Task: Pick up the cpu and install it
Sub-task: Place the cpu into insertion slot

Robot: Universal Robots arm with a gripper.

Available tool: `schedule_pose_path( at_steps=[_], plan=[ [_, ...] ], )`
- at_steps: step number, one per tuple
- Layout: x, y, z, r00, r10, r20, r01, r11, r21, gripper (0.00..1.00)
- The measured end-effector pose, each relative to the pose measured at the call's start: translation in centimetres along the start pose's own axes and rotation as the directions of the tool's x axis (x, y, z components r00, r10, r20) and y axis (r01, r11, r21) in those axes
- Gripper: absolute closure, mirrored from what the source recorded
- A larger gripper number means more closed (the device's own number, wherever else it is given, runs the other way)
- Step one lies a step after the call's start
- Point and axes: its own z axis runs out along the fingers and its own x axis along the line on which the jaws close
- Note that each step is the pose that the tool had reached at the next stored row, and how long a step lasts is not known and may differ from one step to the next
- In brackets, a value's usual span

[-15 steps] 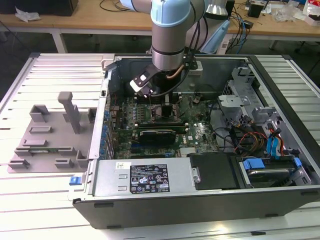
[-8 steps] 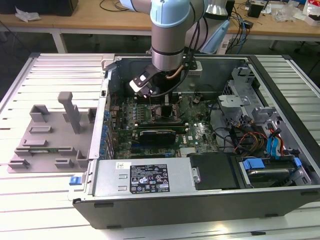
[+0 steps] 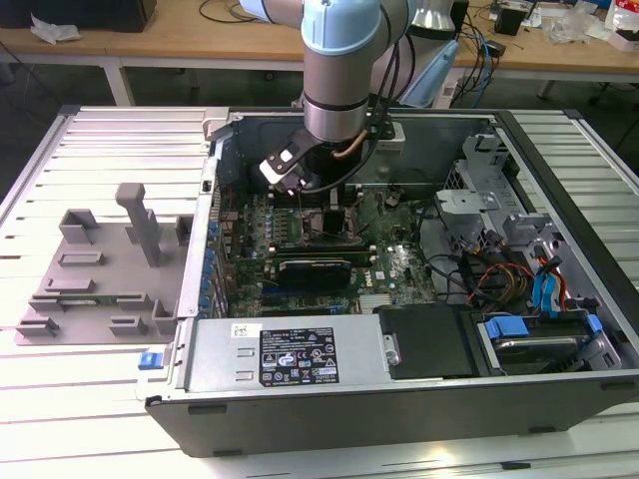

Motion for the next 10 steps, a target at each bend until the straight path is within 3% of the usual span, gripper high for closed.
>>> schedule_pose_path(
  at_steps=[2,6,10],
  plan=[
    [-0.01,0.00,-0.05,1.0000,0.000,0.0005,0.000,1.0000,0.0002,0.38],
    [-0.01,0.04,-0.82,1.0000,0.000,0.0001,0.000,1.0000,0.0001,0.38],
    [-0.01,0.03,-0.85,1.0000,0.000,0.0001,0.000,1.0000,0.0001,0.38]
  ],
)
